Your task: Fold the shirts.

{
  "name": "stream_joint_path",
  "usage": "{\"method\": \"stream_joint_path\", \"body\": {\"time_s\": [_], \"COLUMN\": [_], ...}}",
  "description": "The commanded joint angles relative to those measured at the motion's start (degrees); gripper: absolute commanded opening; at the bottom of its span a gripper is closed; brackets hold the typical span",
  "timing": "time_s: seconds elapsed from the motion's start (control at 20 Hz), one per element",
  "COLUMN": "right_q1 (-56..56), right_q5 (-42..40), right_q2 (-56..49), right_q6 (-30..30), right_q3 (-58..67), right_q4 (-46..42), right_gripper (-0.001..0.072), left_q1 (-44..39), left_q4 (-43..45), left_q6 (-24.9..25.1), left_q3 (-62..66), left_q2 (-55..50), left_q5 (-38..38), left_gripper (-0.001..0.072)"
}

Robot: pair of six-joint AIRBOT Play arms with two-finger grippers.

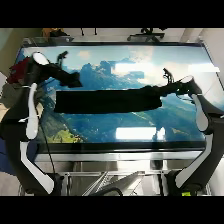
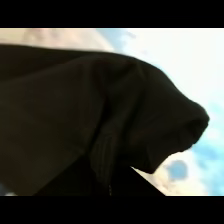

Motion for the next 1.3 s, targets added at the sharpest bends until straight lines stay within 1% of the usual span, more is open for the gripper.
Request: {"method": "stream_joint_path", "body": {"time_s": [0.0,0.1,0.2,0.25,0.35,0.5,0.55,0.6,0.65,0.7,0.75,0.85,1.0,1.15,1.25], "right_q1": [-0.52,-1.07,-1.86,-1.95,-2.19,-2.19,-2.19,-2.21,-2.19,-2.19,-2.19,-2.16,-1.97,0.15,3.65], "right_q5": [6.27,10.84,14.45,15.85,18.34,21.07,21.55,22.1,22.69,22.88,22.82,22.8,22.36,20.31,18.21], "right_q2": [5.73,9.14,12.09,13.53,15.52,17.09,17.59,17.97,18.27,18.43,18.4,17.94,16.37,14.14,12.48], "right_q6": [0.83,1.84,1.86,1.84,1.84,1.95,2.93,3.17,3.65,4.26,4.37,4.39,5.86,6.19,7.76], "right_q3": [5.79,9.57,11.91,12.22,12.22,12.24,12.28,12.28,12.28,12.28,12.28,12.28,12.26,12.26,12.26], "right_q4": [1.79,2.16,4.72,6.73,10.01,12.44,12.41,12.44,12.41,12.41,12.39,12.39,12.44,12.37,12.39], "right_gripper": [0.0019,0.0019,0.0019,0.0019,0.0019,0.0019,0.002,0.0019,0.0019,0.002,0.002,0.002,0.002,0.002,0.002], "left_q1": [-9.01,-15.3,-21.0,-23.74,-28.74,-33.27,-33.92,-34.21,-34.18,-34.01,-33.35,-32.04,-27.08,-18.97,-12.22], "left_q4": [-0.04,-0.07,-0.15,-0.17,-0.15,-0.22,-0.28,-2.19,-6.21,-10.25,-14.56,-19.69,-24.3,-30.99,-34.14], "left_q6": [-0.04,-0.07,-0.09,-0.17,-2.58,-6.25,-7.52,-8.11,-7.91,-7.23,-5.62,-1.77,2.16,7.13,8.26], "left_q3": [-5.88,-9.6,-9.03,-7.56,-2.38,6.36,7.39,7.13,5.88,4.11,2.84,2.89,6.4,4.04,2.69], "left_q2": [-0.04,-0.81,-3.72,-5.68,-10.32,-16.92,-18.08,-18.69,-18.86,-18.82,-18.88,-18.62,-14.99,-4.59,3.8], "left_q5": [12.44,21.51,26.84,28.52,30.82,33.0,34.38,36.5,38.84,41.24,41.94,38.95,26.49,14.97,9.22], "left_gripper": [0.0014,0.0014,0.0014,0.0015,0.0015,0.0014,0.0014,0.0015,0.0014,0.0015,0.0015,0.0014,0.0014,0.0014,0.0014]}}
